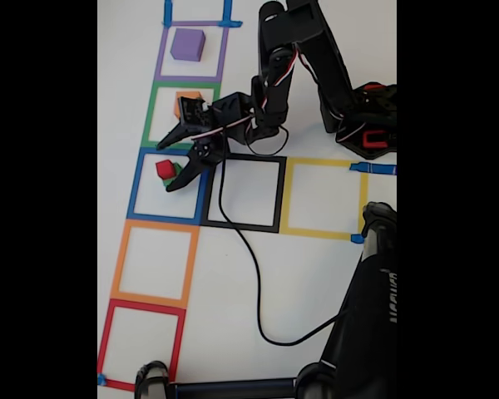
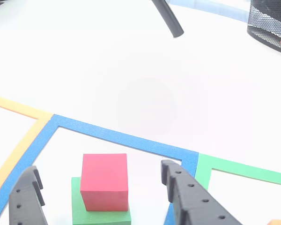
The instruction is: Tower of hanoi
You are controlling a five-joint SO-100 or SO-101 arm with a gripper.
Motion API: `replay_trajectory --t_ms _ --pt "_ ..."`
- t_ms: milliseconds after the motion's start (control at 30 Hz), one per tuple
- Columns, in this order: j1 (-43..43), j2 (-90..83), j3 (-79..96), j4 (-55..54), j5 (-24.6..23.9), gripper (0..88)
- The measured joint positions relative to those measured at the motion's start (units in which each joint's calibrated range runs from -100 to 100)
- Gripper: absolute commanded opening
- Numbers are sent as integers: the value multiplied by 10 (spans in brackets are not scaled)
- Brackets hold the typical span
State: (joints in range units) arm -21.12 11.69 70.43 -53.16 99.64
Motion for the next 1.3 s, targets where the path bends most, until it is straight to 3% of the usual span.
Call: replay_trajectory --t_ms 500,1300 --pt "-26 24 0 -28 0 259" --pt "-28 46 -7 -32 0 97"
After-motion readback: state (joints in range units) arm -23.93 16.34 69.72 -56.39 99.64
